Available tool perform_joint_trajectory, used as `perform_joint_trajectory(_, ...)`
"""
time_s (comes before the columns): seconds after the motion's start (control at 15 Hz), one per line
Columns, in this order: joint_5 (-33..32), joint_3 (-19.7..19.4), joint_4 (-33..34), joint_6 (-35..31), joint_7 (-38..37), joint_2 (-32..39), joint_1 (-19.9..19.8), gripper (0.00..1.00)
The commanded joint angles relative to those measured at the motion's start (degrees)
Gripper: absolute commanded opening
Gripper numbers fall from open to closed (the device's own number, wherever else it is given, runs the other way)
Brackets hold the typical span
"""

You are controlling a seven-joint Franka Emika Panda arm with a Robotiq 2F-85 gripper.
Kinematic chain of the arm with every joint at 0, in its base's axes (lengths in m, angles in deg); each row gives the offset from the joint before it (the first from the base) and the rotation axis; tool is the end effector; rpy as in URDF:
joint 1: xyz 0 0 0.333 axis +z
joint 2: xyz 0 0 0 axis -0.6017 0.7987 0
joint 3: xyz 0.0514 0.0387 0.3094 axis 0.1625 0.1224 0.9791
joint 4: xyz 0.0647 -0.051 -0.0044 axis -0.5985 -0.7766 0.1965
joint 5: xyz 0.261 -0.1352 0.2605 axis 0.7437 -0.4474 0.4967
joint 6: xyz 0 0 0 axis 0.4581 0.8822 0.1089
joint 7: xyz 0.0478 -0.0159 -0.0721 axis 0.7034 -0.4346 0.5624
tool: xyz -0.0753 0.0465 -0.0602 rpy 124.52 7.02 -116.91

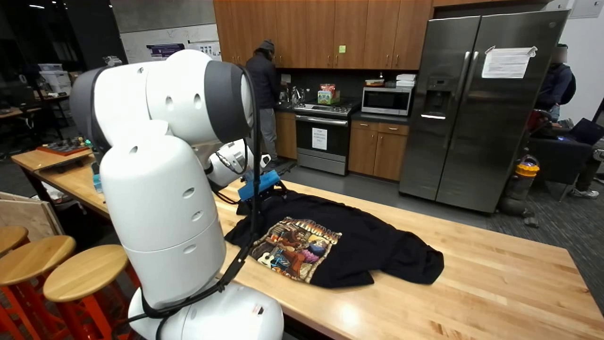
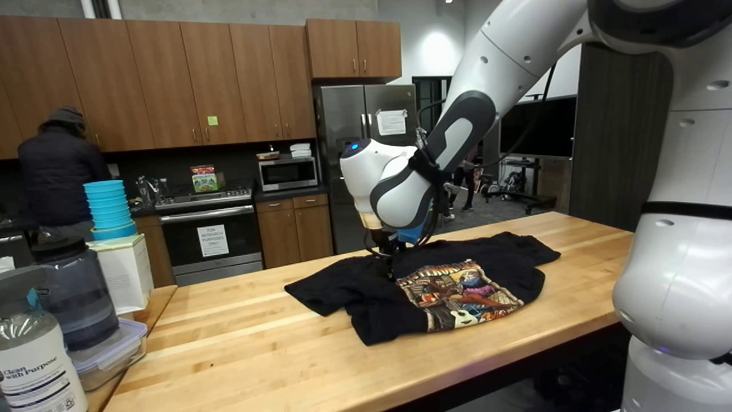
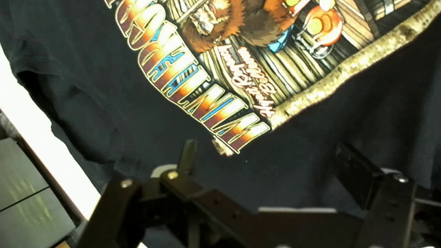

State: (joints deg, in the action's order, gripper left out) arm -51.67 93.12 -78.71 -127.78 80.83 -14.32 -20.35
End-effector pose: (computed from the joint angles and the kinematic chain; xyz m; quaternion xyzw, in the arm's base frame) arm 0.4131 0.2749 0.3469 0.8936 0.3988 0.0708 0.1937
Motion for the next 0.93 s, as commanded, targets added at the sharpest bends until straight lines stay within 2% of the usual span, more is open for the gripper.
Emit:
perform_joint_trajectory(0.0,0.2,-0.3,0.0,0.0,1.6,-1.4,-0.1,1.0)
perform_joint_trajectory(0.4,11.7,-0.2,0.6,-3.7,6.4,-2.1,0.6,1.0)
perform_joint_trajectory(0.87,14.6,0.7,2.1,-3.9,5.2,-2.9,1.2,1.0)
